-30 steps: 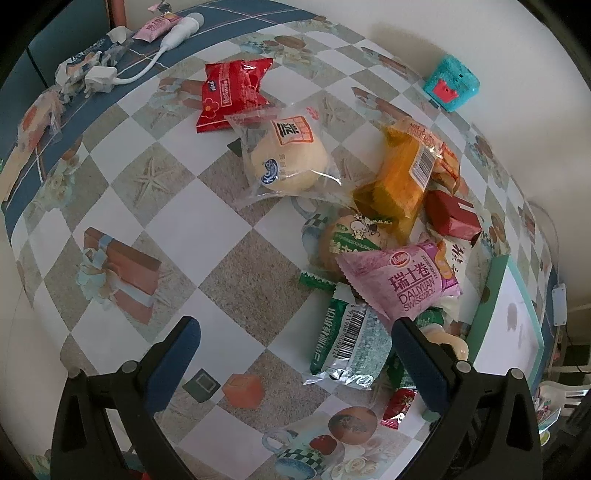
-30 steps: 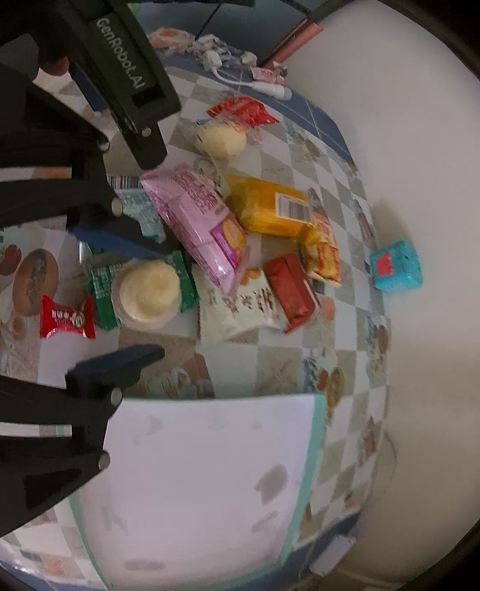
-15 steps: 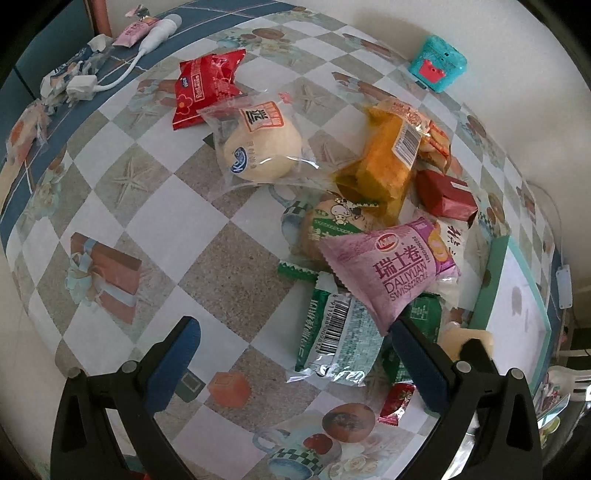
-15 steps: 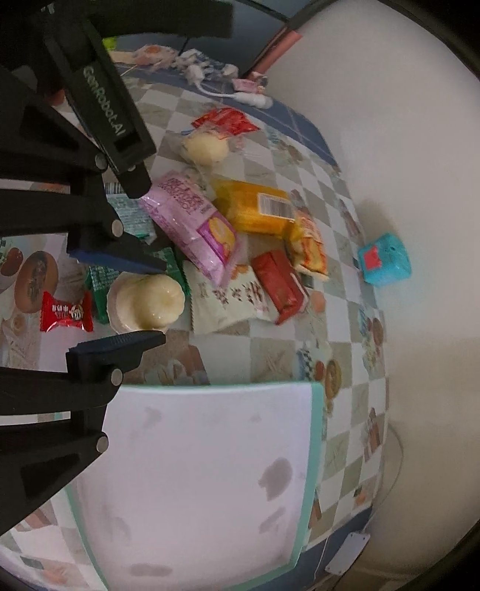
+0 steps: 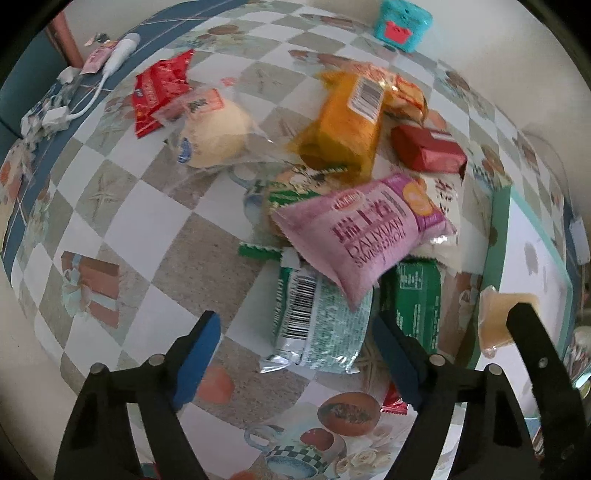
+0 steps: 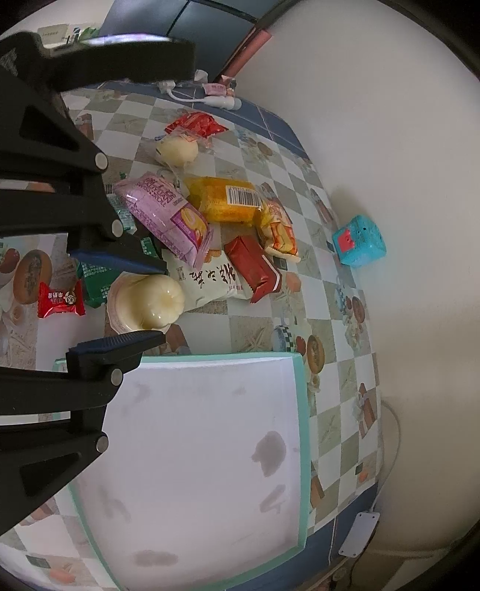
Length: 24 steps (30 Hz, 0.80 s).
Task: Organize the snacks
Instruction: 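Grasp the silver-green wrapped pack with the left gripper and lift it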
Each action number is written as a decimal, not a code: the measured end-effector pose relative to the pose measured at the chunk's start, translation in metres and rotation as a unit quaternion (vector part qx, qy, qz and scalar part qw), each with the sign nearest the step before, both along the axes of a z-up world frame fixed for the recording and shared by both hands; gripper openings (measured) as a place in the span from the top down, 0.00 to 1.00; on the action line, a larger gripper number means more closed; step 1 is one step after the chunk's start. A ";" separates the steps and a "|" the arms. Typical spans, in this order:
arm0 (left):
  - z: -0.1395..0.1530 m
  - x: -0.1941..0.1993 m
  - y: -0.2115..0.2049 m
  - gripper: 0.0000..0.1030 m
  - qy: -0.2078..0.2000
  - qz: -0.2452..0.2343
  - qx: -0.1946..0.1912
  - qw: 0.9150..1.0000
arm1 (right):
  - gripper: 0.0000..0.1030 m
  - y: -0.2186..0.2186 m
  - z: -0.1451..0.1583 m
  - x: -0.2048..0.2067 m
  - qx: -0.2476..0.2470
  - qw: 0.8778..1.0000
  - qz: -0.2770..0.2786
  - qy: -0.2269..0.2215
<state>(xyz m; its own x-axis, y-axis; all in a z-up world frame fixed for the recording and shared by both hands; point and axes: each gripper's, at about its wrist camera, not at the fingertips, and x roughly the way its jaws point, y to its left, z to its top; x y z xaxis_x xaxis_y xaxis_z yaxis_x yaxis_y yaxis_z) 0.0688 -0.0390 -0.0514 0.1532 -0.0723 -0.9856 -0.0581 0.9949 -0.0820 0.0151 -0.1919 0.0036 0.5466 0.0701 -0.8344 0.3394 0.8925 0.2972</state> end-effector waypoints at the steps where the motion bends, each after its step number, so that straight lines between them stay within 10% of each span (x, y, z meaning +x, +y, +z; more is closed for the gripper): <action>1: -0.002 0.000 -0.003 0.19 0.002 -0.005 0.004 1.000 | 0.67 0.000 0.000 0.000 0.001 1.000 0.000 0.000; 4: -0.007 0.000 -0.016 0.20 0.008 -0.021 0.017 1.000 | 0.67 -0.002 0.001 -0.001 0.003 1.000 -0.002 -0.001; 7: -0.011 0.000 -0.027 0.47 0.013 -0.029 0.017 0.999 | 0.67 -0.004 0.001 -0.001 0.006 1.000 -0.006 -0.001; 24: 0.011 -0.003 0.034 0.49 -0.026 0.071 0.028 0.997 | 0.68 -0.011 0.002 -0.003 0.020 1.000 -0.017 -0.002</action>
<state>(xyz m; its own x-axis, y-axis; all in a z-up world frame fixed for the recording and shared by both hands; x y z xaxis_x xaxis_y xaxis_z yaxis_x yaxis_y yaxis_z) 0.0662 -0.0050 -0.0401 0.2081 0.0076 -0.9781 -0.1955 0.9801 -0.0339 0.0124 -0.2025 0.0053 0.5524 0.0834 -0.8294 0.3689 0.8678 0.3330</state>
